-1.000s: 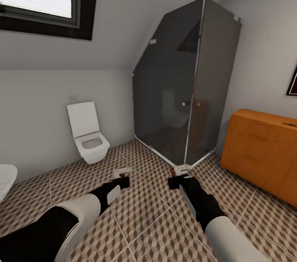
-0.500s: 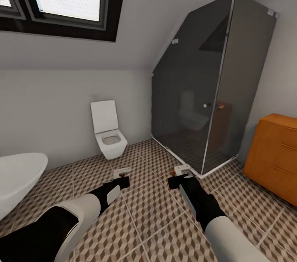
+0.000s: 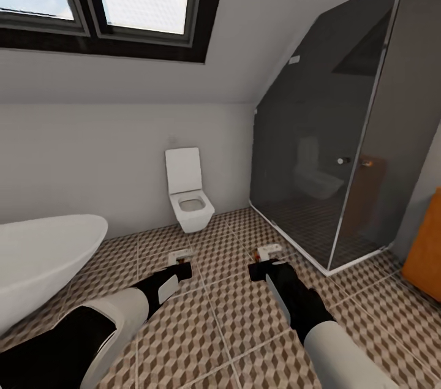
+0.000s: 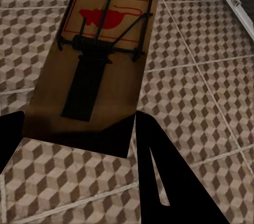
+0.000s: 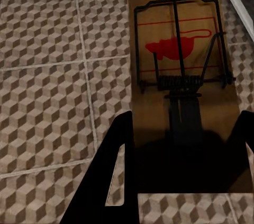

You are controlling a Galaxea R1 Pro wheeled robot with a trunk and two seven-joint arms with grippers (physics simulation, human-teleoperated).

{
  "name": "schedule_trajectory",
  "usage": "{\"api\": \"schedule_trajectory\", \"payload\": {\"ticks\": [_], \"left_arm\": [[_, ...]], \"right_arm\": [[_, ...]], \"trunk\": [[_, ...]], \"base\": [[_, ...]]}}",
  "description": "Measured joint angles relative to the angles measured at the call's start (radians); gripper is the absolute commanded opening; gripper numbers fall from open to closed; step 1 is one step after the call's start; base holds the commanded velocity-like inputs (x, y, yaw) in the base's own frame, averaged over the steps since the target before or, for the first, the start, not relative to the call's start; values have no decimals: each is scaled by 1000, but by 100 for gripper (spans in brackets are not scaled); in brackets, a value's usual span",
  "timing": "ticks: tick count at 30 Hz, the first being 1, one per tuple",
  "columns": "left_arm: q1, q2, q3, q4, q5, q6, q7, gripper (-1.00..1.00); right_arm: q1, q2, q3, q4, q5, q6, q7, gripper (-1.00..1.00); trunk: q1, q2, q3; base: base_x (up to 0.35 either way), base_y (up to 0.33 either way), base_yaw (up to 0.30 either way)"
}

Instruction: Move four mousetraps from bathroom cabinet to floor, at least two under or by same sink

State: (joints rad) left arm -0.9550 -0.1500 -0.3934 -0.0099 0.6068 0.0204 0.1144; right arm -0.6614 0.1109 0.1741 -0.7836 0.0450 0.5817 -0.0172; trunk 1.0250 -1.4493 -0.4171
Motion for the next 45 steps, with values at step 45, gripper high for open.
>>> {"api": "schedule_trajectory", "payload": {"ticks": [45], "left_arm": [[0, 2, 0, 0, 0, -1, 0, -100]], "right_arm": [[0, 2, 2, 5, -3, 1, 1, -100]], "trunk": [[0, 0, 0]], "base": [[0, 0, 300]]}}
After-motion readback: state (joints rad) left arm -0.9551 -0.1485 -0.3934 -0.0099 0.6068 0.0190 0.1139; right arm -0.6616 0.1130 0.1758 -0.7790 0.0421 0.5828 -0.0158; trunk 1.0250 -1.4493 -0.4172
